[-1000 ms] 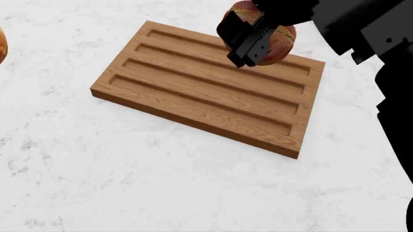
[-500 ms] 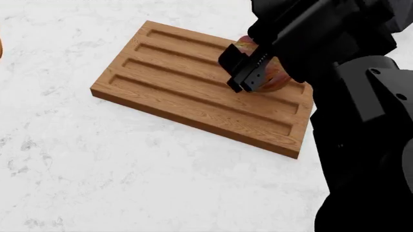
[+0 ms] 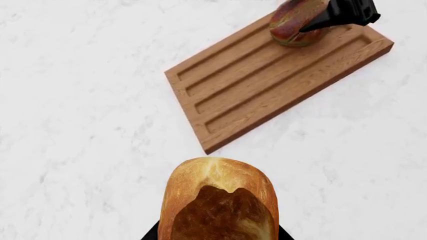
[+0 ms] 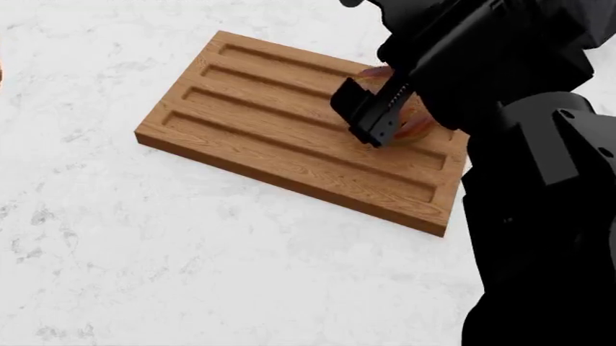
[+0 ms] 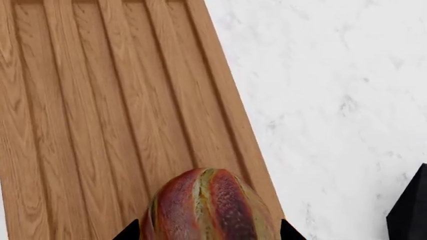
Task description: Place all breads on the cutting board.
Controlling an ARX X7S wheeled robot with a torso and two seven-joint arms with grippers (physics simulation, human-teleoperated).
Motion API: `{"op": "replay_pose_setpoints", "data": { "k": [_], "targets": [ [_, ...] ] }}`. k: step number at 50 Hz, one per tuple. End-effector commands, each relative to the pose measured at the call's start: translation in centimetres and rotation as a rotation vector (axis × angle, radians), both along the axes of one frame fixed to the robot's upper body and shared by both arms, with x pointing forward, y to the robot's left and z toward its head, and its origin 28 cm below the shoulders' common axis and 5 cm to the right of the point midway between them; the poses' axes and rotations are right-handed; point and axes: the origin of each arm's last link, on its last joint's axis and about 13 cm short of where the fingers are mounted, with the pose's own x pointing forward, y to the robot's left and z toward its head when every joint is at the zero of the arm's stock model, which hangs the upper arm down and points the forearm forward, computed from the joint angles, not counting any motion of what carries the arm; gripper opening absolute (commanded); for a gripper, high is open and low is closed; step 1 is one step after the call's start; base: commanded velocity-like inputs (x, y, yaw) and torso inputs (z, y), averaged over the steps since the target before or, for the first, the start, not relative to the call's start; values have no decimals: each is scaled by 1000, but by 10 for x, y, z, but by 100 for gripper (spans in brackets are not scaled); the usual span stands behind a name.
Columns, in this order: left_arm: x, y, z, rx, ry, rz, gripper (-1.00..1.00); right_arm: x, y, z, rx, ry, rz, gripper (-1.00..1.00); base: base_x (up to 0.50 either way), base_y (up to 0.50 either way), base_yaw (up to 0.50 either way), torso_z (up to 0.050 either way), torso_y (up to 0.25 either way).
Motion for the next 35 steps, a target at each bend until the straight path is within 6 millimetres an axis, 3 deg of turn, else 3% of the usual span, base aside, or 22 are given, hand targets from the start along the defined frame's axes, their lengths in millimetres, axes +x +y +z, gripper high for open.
{"op": "replay_pose_setpoints", "data": {
  "k": [1, 7, 20, 25, 35],
  "targets": [
    [4, 0, 3, -8, -10, 6, -100, -4, -6, 19, 0, -26, 14, 100, 0, 0, 0, 0, 10],
    [9, -3, 2, -8, -14, 1, -100, -24, -9, 45, 20, -47, 48, 100, 0, 0, 0, 0, 0],
    [15, -8, -2, -12, -8, -8, -100, -59, -19, 69, -8, -142, 80, 100, 0, 0, 0, 0, 0],
    [16, -7, -1, -25, -9, 4, -100, -84, -29, 78, -13, -220, 79, 100, 0, 0, 0, 0, 2],
    [23, -15, 20, -41, -85, -4, -100, -128, -46, 99, 25, -326, 46, 100, 0, 0, 0, 0, 0]
  ]
}}
